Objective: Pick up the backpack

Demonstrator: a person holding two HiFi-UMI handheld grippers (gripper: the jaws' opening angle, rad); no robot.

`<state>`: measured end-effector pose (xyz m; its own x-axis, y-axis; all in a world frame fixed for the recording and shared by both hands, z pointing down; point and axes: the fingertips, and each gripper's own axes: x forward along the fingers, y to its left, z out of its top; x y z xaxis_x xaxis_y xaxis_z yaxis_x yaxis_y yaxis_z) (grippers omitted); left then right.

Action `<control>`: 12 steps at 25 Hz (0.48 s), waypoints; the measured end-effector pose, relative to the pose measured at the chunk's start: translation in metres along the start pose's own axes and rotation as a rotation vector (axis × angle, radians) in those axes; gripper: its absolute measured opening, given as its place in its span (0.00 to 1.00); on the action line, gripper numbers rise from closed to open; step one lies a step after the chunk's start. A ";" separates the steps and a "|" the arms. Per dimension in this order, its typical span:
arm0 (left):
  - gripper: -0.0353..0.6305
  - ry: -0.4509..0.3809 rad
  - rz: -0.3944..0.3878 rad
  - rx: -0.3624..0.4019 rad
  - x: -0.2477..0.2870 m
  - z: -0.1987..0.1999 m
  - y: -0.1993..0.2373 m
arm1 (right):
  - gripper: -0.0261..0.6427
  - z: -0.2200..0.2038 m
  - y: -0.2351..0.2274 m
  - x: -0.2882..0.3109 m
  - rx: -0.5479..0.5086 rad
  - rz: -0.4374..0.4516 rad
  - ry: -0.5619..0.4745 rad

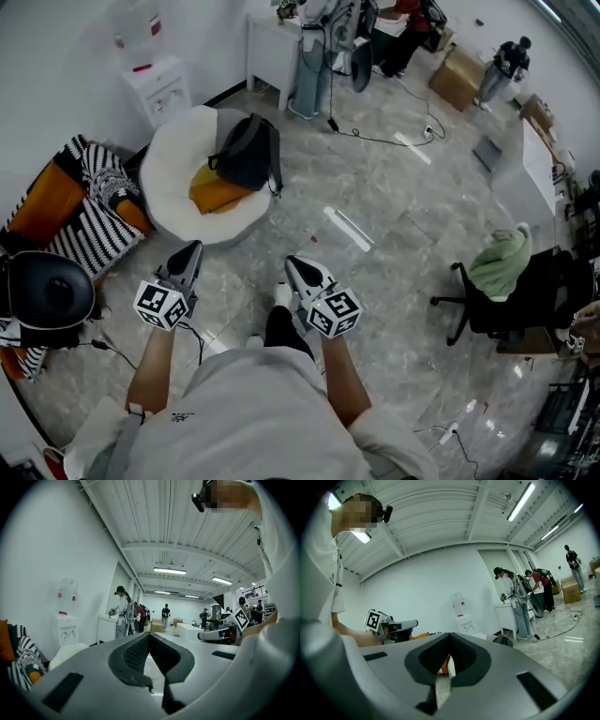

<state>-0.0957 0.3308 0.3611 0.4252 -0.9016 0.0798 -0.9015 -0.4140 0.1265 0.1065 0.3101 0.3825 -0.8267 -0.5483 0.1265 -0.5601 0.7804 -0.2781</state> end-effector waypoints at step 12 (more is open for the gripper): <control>0.06 0.017 0.033 0.008 0.072 0.004 0.034 | 0.05 0.014 -0.069 0.051 0.019 0.032 0.000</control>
<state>-0.0958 0.2518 0.3672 0.3966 -0.9124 0.1009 -0.9155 -0.3852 0.1161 0.1040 0.2242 0.3944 -0.8442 -0.5230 0.1175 -0.5322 0.7915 -0.3004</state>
